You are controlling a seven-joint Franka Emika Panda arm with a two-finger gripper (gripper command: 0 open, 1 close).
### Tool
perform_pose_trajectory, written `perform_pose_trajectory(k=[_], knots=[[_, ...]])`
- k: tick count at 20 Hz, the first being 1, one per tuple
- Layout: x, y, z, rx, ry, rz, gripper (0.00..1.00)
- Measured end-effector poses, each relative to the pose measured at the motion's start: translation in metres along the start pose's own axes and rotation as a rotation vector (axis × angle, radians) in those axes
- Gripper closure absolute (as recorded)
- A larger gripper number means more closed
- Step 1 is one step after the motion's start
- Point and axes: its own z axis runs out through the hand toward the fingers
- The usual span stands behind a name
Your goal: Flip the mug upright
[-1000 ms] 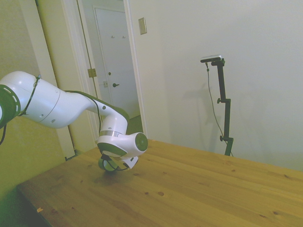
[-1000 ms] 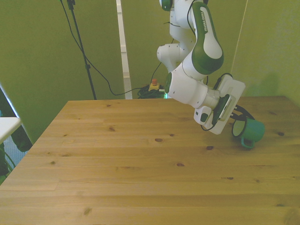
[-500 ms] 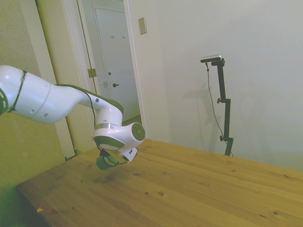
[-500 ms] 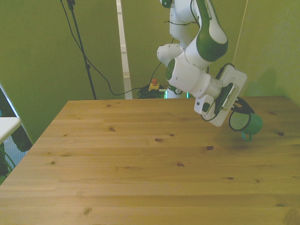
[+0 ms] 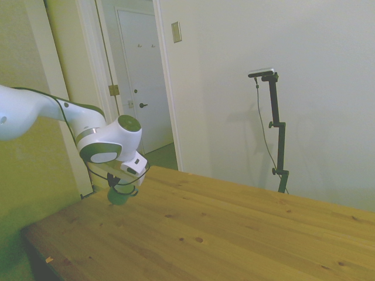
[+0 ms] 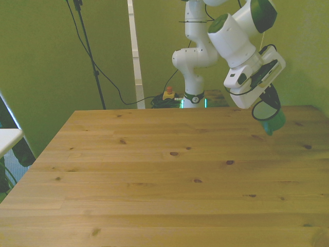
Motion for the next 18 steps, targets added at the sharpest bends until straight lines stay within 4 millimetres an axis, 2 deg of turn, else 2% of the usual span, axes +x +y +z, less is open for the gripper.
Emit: perform_pose_trajectory(k=[4,8,14,18], knots=[[-0.024,-0.006,0.021,-0.157,0.131,-0.015,1.00],[-0.036,-0.004,0.029,-0.270,0.274,-0.003,1.00],[-0.029,0.002,0.021,-0.342,0.371,0.053,1.00],[-0.017,0.016,0.023,-0.378,0.394,0.112,1.00]])
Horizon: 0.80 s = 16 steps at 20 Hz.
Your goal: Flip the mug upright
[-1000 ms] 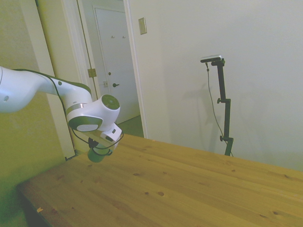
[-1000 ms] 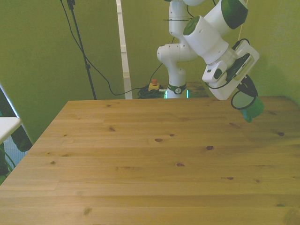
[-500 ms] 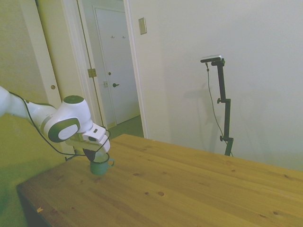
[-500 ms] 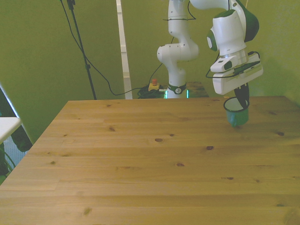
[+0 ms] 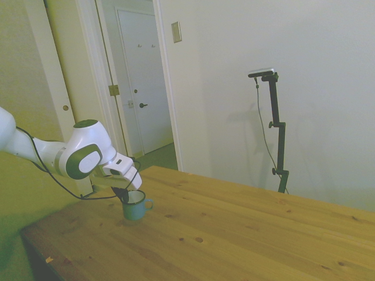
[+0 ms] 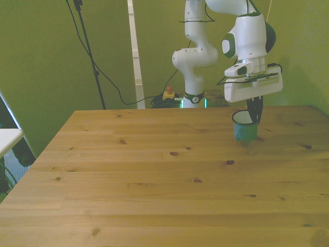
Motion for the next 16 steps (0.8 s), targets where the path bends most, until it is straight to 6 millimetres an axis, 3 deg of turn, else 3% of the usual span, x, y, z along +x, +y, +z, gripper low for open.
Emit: perform_pose_trajectory(k=[9,10,16], knots=[[0.010,0.000,0.033,-0.031,0.009,0.046,1.00],[0.011,-0.001,0.036,-0.029,0.009,0.051,0.00],[0.009,-0.006,0.044,-0.018,0.011,0.068,0.00]])
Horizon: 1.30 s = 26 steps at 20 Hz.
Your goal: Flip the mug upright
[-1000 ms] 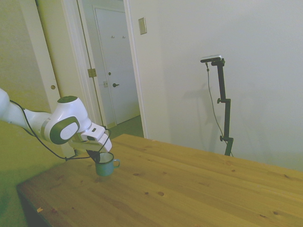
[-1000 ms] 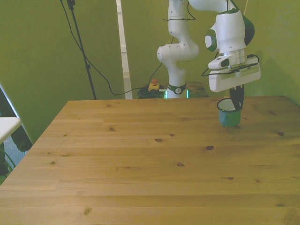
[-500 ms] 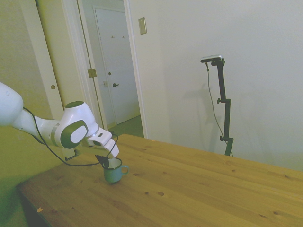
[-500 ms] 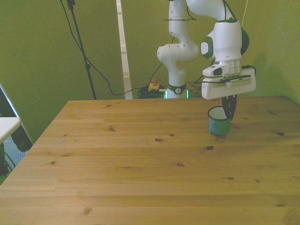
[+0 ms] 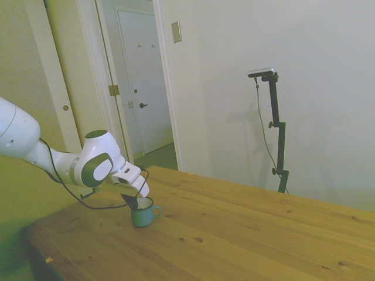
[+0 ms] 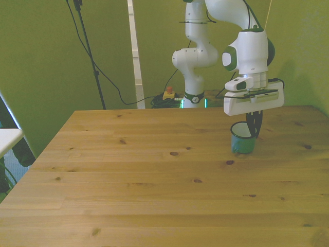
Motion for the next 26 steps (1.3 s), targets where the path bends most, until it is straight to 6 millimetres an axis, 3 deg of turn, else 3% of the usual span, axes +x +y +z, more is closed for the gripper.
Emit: perform_pose_trajectory(k=[5,15,21,26], knots=[[-0.001,0.002,0.009,-0.008,-0.011,0.011,0.00],[-0.002,-0.001,0.003,0.001,-0.001,0.026,0.00],[-0.013,-0.006,-0.022,0.031,0.029,0.018,0.00],[-0.048,-0.013,-0.052,0.049,0.076,-0.013,0.00]])
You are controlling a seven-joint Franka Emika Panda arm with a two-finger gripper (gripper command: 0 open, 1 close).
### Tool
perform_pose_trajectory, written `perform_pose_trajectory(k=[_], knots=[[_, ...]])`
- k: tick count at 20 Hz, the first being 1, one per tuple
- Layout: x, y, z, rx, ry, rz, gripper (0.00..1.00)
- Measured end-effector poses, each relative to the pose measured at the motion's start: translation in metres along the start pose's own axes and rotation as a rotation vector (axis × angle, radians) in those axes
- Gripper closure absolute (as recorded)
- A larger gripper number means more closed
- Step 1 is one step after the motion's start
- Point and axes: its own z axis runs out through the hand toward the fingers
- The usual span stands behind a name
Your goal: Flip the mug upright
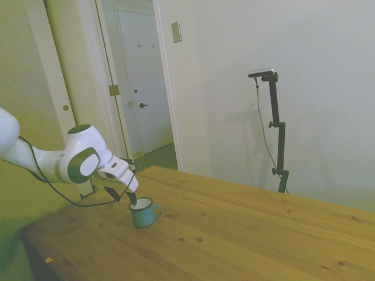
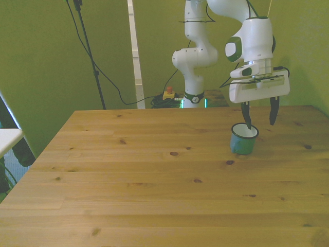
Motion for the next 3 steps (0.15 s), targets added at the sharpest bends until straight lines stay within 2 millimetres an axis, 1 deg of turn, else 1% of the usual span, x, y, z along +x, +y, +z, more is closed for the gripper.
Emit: perform_pose_trajectory(k=[3], knots=[[-0.026,-0.003,-0.014,0.005,0.021,-0.019,0.00]])
